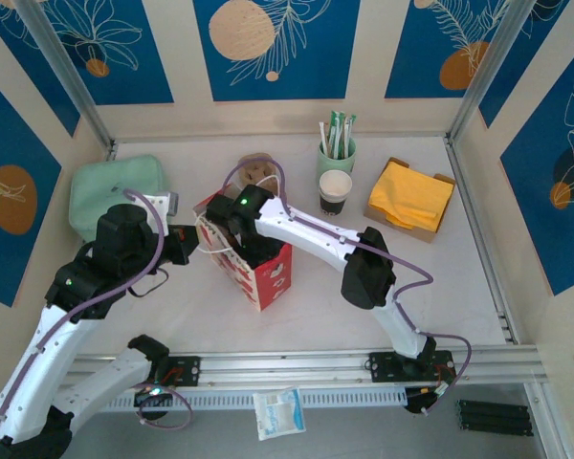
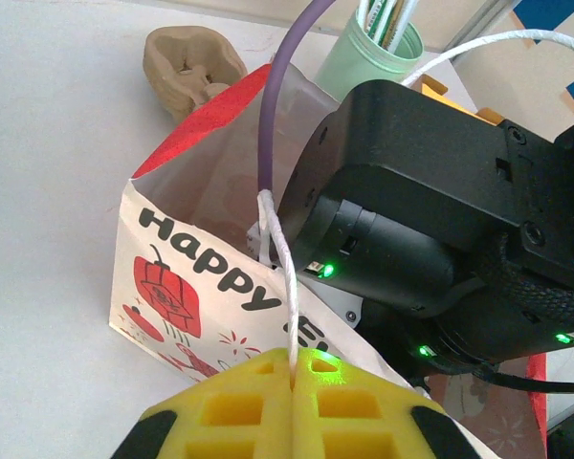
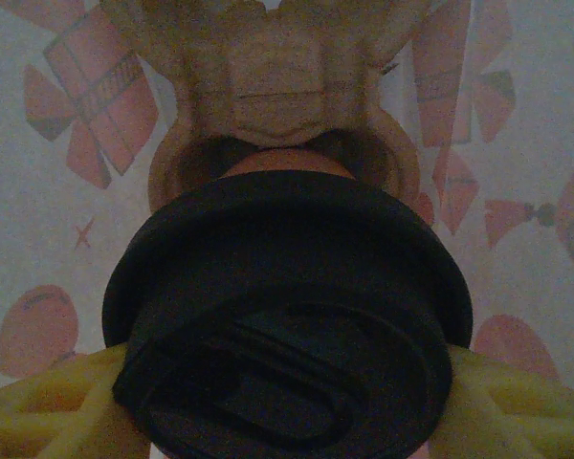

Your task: Pack the takeout coffee

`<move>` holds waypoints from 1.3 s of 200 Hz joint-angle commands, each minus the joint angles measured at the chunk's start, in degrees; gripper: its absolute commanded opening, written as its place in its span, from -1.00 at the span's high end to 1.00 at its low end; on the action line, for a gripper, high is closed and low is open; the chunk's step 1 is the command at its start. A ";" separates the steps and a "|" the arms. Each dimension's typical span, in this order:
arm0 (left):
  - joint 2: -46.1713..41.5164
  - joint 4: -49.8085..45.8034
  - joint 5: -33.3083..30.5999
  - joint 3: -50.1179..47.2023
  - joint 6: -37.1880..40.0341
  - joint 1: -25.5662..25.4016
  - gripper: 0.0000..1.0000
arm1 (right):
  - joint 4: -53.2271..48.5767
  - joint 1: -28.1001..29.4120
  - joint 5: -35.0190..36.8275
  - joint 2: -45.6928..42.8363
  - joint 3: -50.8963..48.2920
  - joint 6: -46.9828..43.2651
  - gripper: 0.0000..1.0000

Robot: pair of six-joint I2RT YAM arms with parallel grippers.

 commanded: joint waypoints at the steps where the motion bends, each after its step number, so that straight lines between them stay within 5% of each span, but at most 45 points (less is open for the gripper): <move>1: -0.60 0.18 1.19 -0.09 -0.54 0.46 1.00 | 1.43 -0.02 -0.12 -2.47 -1.48 1.36 -0.18; 260: -0.50 0.17 1.19 -0.14 -0.81 0.48 1.00 | 5.65 -0.40 0.14 -3.87 -7.11 2.32 -0.18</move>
